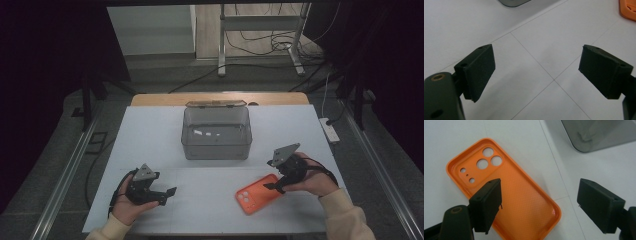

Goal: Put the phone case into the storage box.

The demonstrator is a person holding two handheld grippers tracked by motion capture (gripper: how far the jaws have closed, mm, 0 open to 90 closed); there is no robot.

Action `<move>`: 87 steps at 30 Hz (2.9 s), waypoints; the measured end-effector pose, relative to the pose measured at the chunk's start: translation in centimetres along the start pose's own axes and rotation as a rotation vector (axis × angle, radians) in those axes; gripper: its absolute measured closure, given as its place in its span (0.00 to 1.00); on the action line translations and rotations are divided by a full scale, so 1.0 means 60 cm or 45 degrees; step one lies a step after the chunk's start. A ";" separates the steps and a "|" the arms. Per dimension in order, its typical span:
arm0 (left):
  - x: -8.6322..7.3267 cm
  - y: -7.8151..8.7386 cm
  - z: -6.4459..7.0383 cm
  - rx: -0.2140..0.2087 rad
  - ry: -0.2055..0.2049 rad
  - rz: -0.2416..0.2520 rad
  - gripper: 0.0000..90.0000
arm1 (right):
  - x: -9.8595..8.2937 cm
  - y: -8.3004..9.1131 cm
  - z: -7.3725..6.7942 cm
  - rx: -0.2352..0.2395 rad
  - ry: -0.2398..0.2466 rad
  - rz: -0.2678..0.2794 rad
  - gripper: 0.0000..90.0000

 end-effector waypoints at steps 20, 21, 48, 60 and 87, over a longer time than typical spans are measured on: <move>-0.002 0.004 -0.005 0.018 0.004 0.012 0.15 | 0.031 0.001 -0.022 0.098 0.290 -0.072 0.20; -0.002 0.004 -0.005 0.018 0.003 0.011 0.15 | 0.033 0.001 -0.023 0.105 0.299 -0.075 0.20; -0.004 0.004 -0.005 0.022 -0.010 0.005 0.15 | 0.049 -0.015 -0.026 0.175 0.329 -0.105 0.21; -0.004 0.004 -0.004 0.026 -0.011 0.003 0.15 | 0.043 -0.025 -0.027 0.189 0.330 -0.151 0.24; -0.005 0.002 -0.004 0.023 -0.017 -0.002 0.15 | 0.021 -0.072 -0.011 0.268 0.367 -0.286 0.45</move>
Point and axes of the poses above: each handheld gripper's, and its own axes: y roughly backward along the jaws, x roughly out of its top, z roughly to its right, the point moved 8 cm from there along -y, roughly forward along the jaws, and after that the axes turned 14 degrees about -y, right-handed, at the moved point
